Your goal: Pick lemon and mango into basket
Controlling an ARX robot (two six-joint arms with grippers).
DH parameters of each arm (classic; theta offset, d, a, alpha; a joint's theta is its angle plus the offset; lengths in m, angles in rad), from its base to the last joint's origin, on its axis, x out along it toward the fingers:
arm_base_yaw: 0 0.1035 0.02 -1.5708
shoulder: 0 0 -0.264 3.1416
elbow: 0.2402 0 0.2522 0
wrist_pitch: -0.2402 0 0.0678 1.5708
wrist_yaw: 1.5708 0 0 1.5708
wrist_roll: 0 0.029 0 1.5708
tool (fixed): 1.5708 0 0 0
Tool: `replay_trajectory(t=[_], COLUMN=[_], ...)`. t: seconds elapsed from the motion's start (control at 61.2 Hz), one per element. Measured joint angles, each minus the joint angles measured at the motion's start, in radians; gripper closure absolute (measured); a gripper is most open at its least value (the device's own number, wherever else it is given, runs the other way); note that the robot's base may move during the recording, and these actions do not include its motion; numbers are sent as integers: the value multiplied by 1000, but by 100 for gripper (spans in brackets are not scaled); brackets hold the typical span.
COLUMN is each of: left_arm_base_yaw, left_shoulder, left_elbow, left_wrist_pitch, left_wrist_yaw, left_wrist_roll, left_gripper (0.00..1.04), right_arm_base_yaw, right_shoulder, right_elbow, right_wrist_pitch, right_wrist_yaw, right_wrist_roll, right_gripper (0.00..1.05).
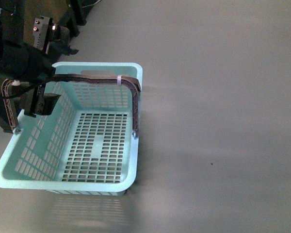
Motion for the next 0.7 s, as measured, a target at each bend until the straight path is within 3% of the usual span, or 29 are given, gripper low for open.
replay_trajectory(t=[0.147, 0.506, 0.637, 0.653, 0.702], left_arm_base_yaw=[-7, -15, -17, -18, -19], left_shoulder=[49, 102, 106, 106, 101], left_elbow=[71, 131, 131, 132, 130], left_wrist_pitch=[-48, -140, -124, -115, -108], left_wrist_yaw=[0, -12, -10, 0, 12], left_wrist_roll=[-1, -8, -47, -50, -32], left_gripper=[8, 72, 90, 96, 99], right_arm_base_yaw=[0, 0, 0, 0, 0], right_shoulder=[0, 0, 0, 0, 0], right_elbow=[0, 0, 0, 0, 0], right_wrist_pitch=[0, 0, 0, 0, 0], right_wrist_yaw=[0, 0, 0, 0, 0], right_wrist_roll=[0, 0, 0, 0, 0], right_gripper=[9, 9, 9, 9, 9])
